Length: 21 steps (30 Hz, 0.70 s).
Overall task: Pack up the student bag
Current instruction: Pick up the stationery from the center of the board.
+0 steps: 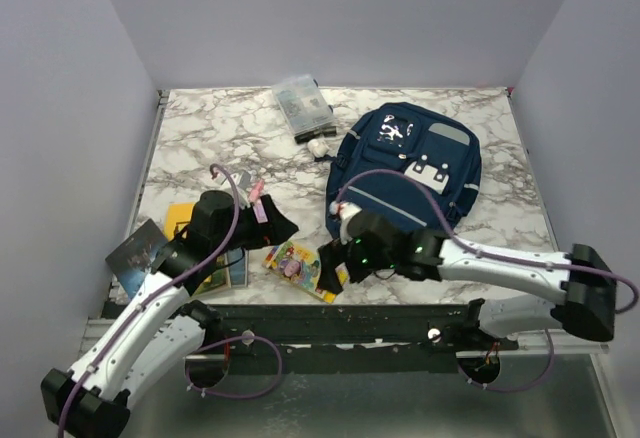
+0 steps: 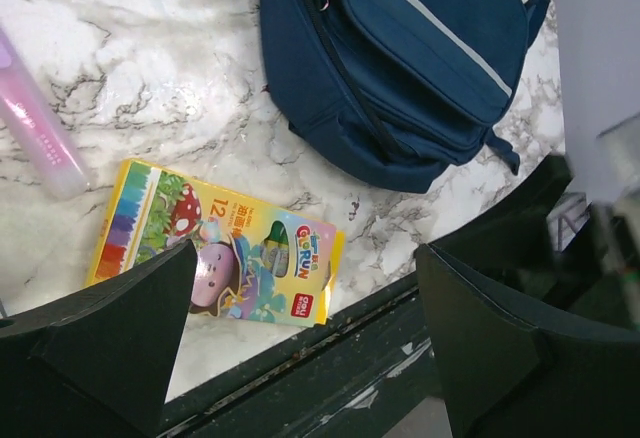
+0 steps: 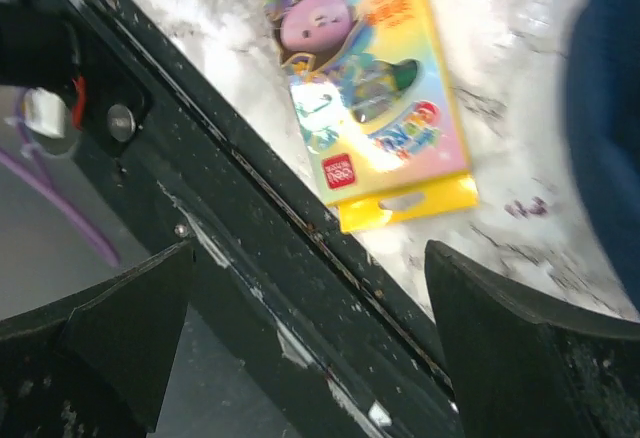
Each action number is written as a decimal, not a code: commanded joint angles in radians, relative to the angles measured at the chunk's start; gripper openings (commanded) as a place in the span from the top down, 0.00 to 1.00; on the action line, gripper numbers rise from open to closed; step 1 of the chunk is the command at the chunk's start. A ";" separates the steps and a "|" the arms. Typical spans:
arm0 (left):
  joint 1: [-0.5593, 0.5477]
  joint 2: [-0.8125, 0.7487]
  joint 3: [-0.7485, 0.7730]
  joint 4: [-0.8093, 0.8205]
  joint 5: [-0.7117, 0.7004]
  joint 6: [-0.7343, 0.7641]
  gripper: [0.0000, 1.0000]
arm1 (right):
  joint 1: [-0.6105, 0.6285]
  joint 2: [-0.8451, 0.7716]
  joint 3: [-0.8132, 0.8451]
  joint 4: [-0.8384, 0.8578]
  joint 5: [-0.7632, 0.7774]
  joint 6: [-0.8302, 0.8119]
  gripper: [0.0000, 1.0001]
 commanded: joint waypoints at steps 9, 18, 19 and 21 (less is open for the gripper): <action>0.011 -0.280 0.005 -0.197 -0.181 -0.016 0.07 | 0.196 0.375 0.149 0.136 0.332 -0.292 0.00; 0.012 -0.260 -0.023 -0.191 -0.155 -0.089 0.06 | 0.194 0.467 0.137 0.254 0.330 -0.383 0.00; 0.011 -0.254 -0.022 -0.195 -0.160 -0.100 0.06 | 0.194 0.478 0.138 0.255 0.327 -0.389 0.00; 0.011 -0.243 -0.023 -0.203 -0.165 -0.137 0.05 | 0.195 0.506 0.148 0.246 0.314 -0.397 0.00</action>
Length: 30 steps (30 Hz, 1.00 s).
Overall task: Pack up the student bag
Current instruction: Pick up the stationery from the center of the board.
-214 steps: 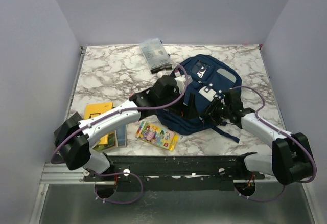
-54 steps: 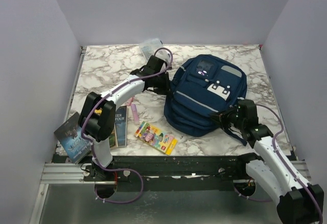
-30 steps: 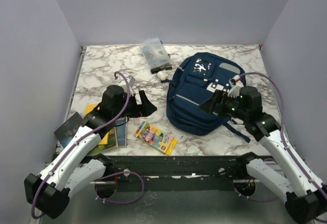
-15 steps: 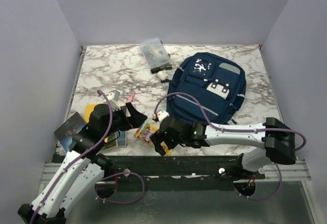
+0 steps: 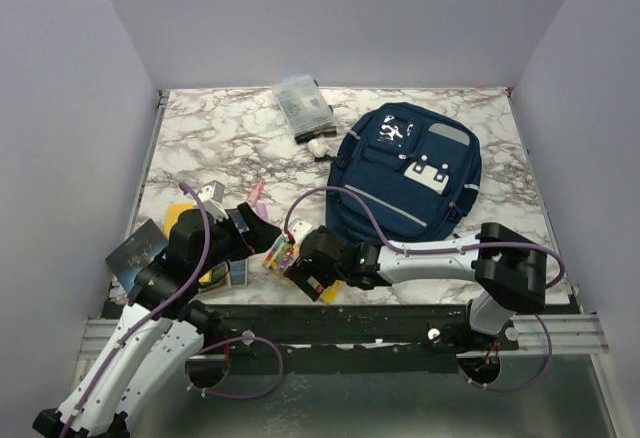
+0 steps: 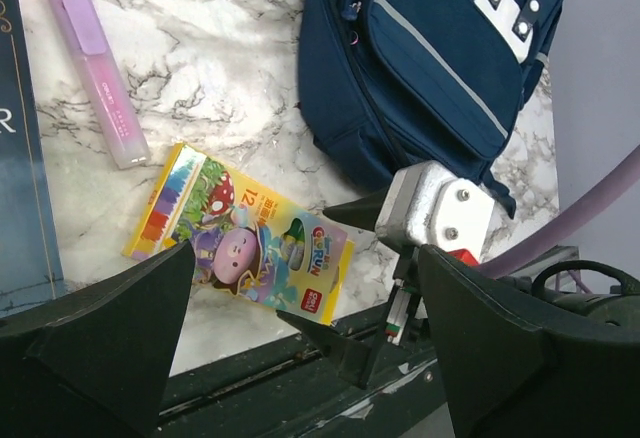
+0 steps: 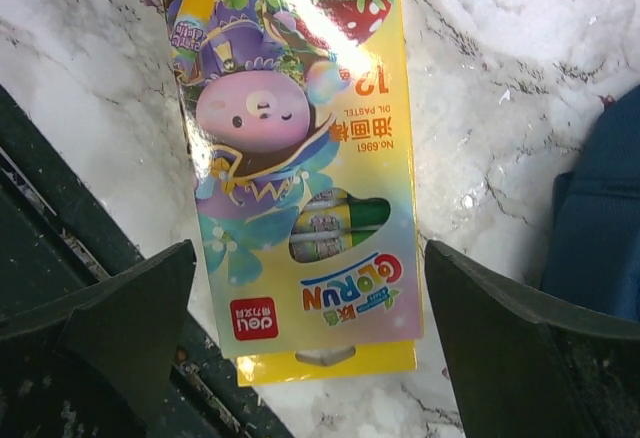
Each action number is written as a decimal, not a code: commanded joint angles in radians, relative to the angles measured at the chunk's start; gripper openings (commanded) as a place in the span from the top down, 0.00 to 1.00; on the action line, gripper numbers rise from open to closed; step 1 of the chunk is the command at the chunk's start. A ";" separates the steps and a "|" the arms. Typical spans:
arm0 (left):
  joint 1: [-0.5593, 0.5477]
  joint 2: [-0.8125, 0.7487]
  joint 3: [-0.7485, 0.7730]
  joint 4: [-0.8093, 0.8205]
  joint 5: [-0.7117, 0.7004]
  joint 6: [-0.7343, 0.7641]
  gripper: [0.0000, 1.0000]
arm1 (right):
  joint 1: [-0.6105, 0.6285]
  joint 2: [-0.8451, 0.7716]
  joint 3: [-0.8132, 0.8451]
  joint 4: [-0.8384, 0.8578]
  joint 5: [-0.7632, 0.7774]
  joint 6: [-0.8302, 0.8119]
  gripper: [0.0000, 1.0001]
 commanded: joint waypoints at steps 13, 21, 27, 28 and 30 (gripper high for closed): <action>0.005 0.167 -0.044 -0.017 -0.002 -0.223 0.04 | 0.001 0.071 -0.028 0.087 0.049 -0.009 0.00; 0.005 0.357 -0.054 0.038 0.035 -0.176 0.03 | 0.001 -0.064 0.016 -0.134 0.088 0.300 0.00; 0.005 0.420 -0.085 0.170 0.117 -0.156 0.03 | -0.017 -0.195 -0.037 -0.242 -0.024 0.647 0.00; 0.005 0.420 -0.090 0.188 0.127 -0.154 0.02 | -0.029 -0.219 -0.069 -0.242 -0.045 0.698 0.00; 0.005 0.410 -0.109 0.232 0.146 -0.147 0.02 | -0.057 -0.280 -0.148 -0.199 -0.097 0.811 0.00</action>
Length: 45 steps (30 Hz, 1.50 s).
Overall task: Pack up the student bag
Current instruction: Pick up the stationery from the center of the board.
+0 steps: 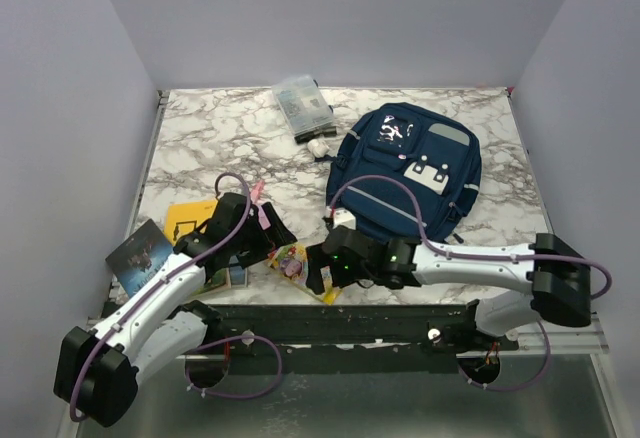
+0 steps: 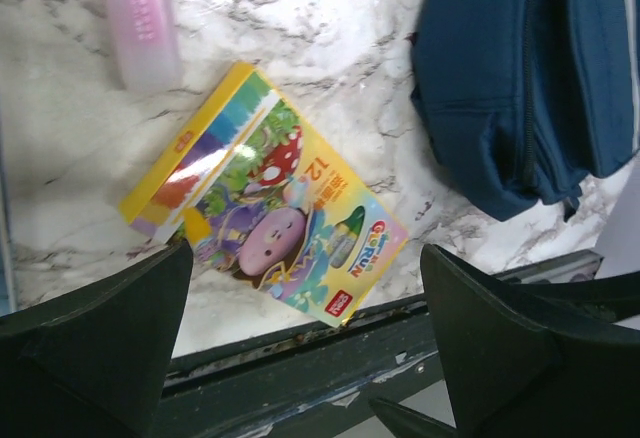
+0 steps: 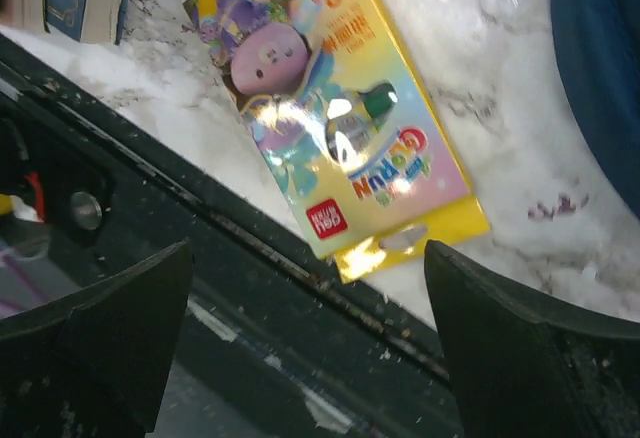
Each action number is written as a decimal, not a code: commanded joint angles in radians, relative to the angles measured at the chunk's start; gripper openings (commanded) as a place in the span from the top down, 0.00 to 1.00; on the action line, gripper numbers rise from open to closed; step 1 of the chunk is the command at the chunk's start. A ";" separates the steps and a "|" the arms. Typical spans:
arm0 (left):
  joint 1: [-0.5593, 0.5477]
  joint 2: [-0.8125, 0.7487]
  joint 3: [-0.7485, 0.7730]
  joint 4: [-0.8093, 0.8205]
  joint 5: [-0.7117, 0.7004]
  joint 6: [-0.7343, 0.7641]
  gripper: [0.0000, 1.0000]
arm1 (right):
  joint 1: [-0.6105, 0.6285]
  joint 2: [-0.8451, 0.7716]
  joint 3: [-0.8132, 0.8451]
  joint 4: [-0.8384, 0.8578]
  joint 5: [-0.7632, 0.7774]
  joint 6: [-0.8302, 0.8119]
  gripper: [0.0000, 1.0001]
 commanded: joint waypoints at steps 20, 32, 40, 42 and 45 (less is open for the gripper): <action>0.003 0.124 -0.045 0.239 0.008 0.106 0.03 | -0.202 -0.200 -0.614 0.557 -0.347 0.743 0.76; 0.000 0.160 -0.073 0.287 0.020 0.109 0.03 | -0.228 -0.068 -0.645 0.671 -0.346 0.846 0.83; 0.001 0.081 -0.081 0.270 0.062 0.097 0.03 | -0.228 0.072 -0.549 0.543 -0.342 0.867 0.92; 0.000 0.057 -0.086 0.259 0.065 0.097 0.03 | -0.228 0.077 -0.533 0.519 -0.346 0.840 0.91; 0.000 0.023 -0.087 0.231 0.060 0.102 0.03 | -0.228 0.045 -0.519 0.471 -0.341 0.803 0.86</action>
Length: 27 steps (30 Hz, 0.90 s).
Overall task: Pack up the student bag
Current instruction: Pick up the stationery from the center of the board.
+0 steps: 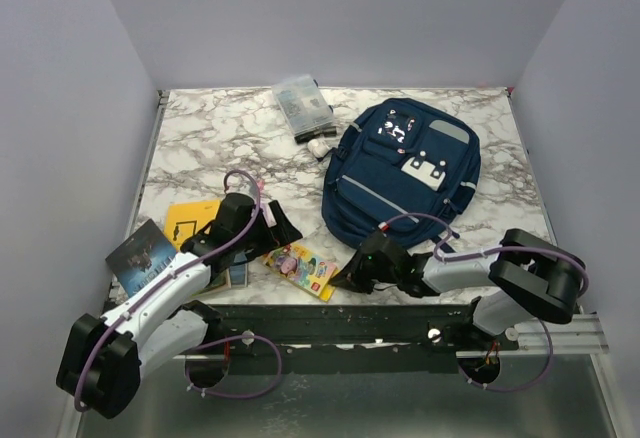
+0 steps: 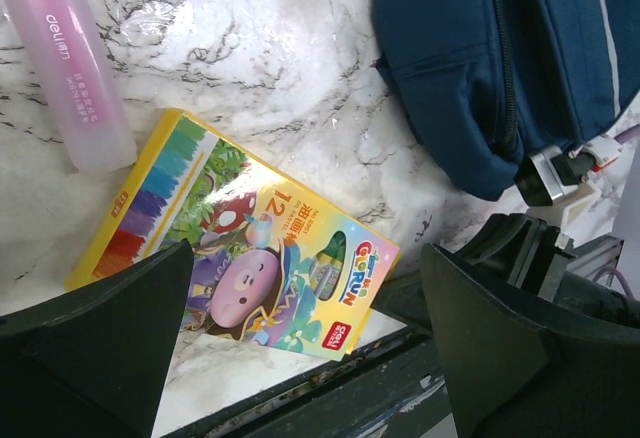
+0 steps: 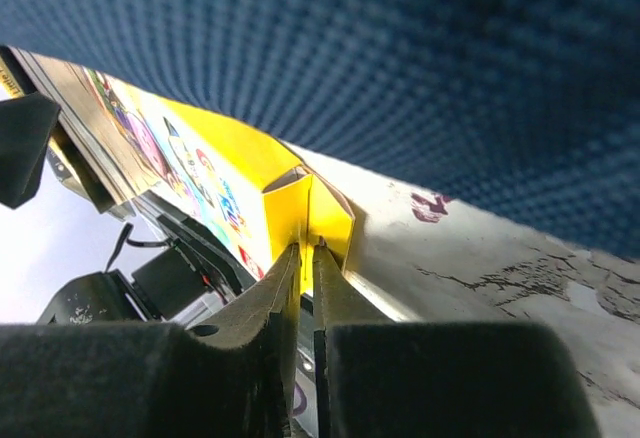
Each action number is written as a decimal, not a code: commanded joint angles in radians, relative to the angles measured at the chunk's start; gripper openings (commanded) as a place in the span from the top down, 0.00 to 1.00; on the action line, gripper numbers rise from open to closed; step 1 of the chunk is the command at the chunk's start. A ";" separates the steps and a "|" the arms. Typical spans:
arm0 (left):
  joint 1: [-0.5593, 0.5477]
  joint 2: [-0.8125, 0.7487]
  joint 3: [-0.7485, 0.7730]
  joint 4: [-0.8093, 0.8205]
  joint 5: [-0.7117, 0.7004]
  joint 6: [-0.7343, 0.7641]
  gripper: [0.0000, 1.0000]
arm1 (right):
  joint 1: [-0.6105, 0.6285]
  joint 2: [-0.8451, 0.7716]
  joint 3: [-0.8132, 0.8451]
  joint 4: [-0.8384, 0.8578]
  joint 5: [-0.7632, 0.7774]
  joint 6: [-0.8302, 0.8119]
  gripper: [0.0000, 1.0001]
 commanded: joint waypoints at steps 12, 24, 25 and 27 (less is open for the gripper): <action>0.001 -0.074 0.041 -0.101 -0.026 0.029 0.03 | -0.008 -0.236 -0.097 -0.310 0.080 0.074 0.52; 0.000 -0.112 0.034 -0.099 0.018 -0.001 0.03 | -0.006 0.043 -0.074 -0.018 0.033 0.144 0.80; 0.001 -0.119 0.028 -0.100 0.019 -0.007 0.03 | -0.006 0.056 -0.079 -0.006 0.038 0.153 0.84; 0.001 -0.136 0.016 -0.097 0.024 -0.015 0.03 | -0.006 0.070 -0.085 0.003 0.054 0.171 0.92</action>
